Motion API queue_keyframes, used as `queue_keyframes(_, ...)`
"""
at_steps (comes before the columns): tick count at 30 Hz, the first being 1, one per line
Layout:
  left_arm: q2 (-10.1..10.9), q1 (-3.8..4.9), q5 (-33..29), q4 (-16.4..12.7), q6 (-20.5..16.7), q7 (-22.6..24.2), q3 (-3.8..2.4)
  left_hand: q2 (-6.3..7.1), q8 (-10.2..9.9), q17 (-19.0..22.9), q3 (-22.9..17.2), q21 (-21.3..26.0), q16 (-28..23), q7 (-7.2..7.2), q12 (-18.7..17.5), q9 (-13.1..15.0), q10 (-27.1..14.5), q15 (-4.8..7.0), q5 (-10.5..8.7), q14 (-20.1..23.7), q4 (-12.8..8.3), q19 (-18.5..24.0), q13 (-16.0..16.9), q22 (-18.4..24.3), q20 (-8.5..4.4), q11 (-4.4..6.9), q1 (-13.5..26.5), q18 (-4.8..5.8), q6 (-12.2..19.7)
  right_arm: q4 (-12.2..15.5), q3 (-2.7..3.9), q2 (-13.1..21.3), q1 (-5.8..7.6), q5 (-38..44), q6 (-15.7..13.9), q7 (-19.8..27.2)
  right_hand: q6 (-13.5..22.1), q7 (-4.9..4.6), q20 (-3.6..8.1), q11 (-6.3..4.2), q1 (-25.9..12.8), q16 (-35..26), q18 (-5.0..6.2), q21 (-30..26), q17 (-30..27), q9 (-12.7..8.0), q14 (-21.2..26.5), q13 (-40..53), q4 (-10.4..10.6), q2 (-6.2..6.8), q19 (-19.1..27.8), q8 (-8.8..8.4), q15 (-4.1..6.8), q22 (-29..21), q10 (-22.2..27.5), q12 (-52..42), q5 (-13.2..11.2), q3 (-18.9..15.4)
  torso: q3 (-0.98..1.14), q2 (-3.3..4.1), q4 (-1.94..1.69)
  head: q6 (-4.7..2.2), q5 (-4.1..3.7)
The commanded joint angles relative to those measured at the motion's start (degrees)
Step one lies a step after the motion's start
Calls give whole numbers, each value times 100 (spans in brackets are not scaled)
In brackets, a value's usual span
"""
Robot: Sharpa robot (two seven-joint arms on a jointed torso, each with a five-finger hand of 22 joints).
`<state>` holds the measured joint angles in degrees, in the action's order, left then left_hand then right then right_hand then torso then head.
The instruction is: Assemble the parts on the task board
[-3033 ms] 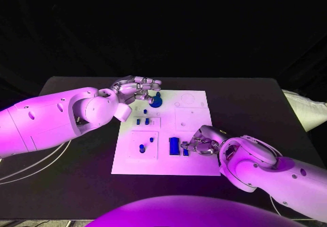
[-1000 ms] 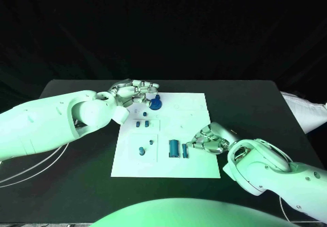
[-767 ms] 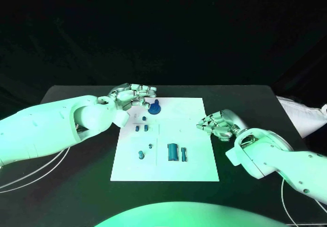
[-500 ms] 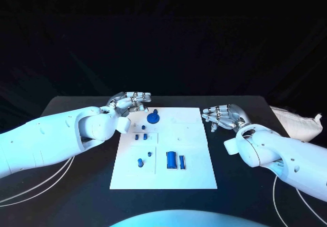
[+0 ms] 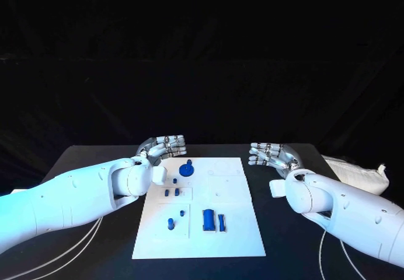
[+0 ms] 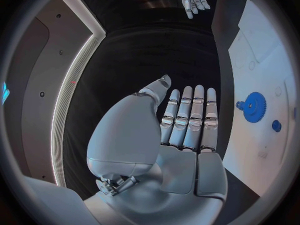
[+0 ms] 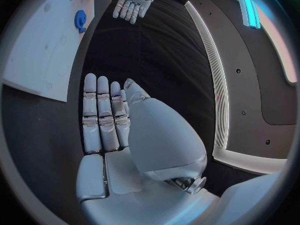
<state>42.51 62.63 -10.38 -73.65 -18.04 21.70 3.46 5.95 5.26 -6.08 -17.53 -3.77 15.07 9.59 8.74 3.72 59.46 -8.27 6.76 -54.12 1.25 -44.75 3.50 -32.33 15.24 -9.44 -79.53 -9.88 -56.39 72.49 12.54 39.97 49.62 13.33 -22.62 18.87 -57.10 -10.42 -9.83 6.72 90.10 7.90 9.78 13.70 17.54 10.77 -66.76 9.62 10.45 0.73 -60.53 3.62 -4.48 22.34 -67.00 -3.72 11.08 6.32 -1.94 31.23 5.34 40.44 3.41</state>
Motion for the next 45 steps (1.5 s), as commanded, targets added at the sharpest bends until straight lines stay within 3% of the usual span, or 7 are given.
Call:
queue_keyframes(1,-70,-53,-77,123,-118,395,-14,-36,-68,90,41,9,-224,-3,-163,2,100,8,-15,-177,22,-103,6,273,-27,9,-52,-72,-89,-152,0,-96,4,-222,504,387,-31,-16,13,23,-53,-186,85,-179,-258,-101,-136,-271,-42,83,-146,-4,9,-210,-45,17,-21,177,22,-54,-20,-62,-3)
queue_keyframes(2,-78,-62,-77,142,-122,410,-15,-32,-69,97,45,8,-244,3,-181,4,109,13,-19,-202,20,-112,5,303,-31,16,-56,-77,-104,-178,0,-115,4,-196,512,393,-42,-15,7,16,-63,-222,77,-216,-313,-123,-166,-328,-61,86,-177,-2,17,-255,-60,16,-24,230,25,-55,-18,-72,3)
queue_keyframes(3,-51,-49,-13,96,-36,75,-3,-194,-526,608,542,377,-594,-281,-365,-372,-1731,256,-203,1510,-125,1281,-350,1144,-476,293,2370,297,1641,-122,0,-72,4,-70,108,86,1714,312,298,-185,-2735,-363,-294,-533,-703,-392,1910,-475,-343,-73,1719,-362,448,-815,1994,372,-332,-64,6,-25,-6,-36,0)
queue_keyframes(18,110,-168,615,-936,-1573,514,-208,-595,-526,608,1093,377,-1025,-959,-874,-372,-3612,827,-676,3245,-125,2705,-350,2110,-950,944,4867,519,3422,1114,-829,288,699,-906,-1386,752,3508,638,983,-672,-5579,-790,-517,-931,-1212,-1077,4045,-962,-1045,-73,3654,-362,448,-1483,4100,372,-693,-632,183,-7,-504,-573,-321)
queue_keyframes(19,125,-179,677,-1036,-1723,557,-228,-595,-526,608,1120,377,-1044,-959,-874,-372,-3705,827,-676,3333,-125,2779,-350,2155,-971,944,4992,520,3513,1220,-901,319,758,-977,-1514,809,3598,1042,983,-672,-5718,-790,-517,-952,-1233,-1077,4153,-962,-1045,-73,3752,-362,448,-1515,4205,372,-1108,-632,188,-6,-519,-589,-331)
queue_keyframes(27,209,-241,1002,-1571,-2520,784,-334,-595,-526,608,1295,377,-1507,-959,-874,-372,-4327,827,-676,3909,-125,3248,-350,2454,-1524,944,5813,583,4104,1727,-1241,466,1043,-1320,-2126,1082,4179,1042,983,-672,-6629,-790,-978,-1370,-1754,-1077,4850,-962,-1045,-73,4390,-362,448,-1713,4902,372,-1108,-632,194,-5,-534,-606,-341)
queue_keyframes(45,218,-247,1038,-1630,-2608,810,-346,-595,-526,608,1753,377,-1507,-959,-874,-372,-5169,827,-676,4689,-125,3879,-350,3233,-1524,944,6924,988,4899,1747,-1254,472,1054,-1333,-2150,1093,4979,1042,983,-672,-7867,-790,-978,-1370,-1754,-1077,5801,-962,-1045,-73,5258,-362,448,-2234,5838,372,-1108,-632,194,-5,-534,-606,-341)
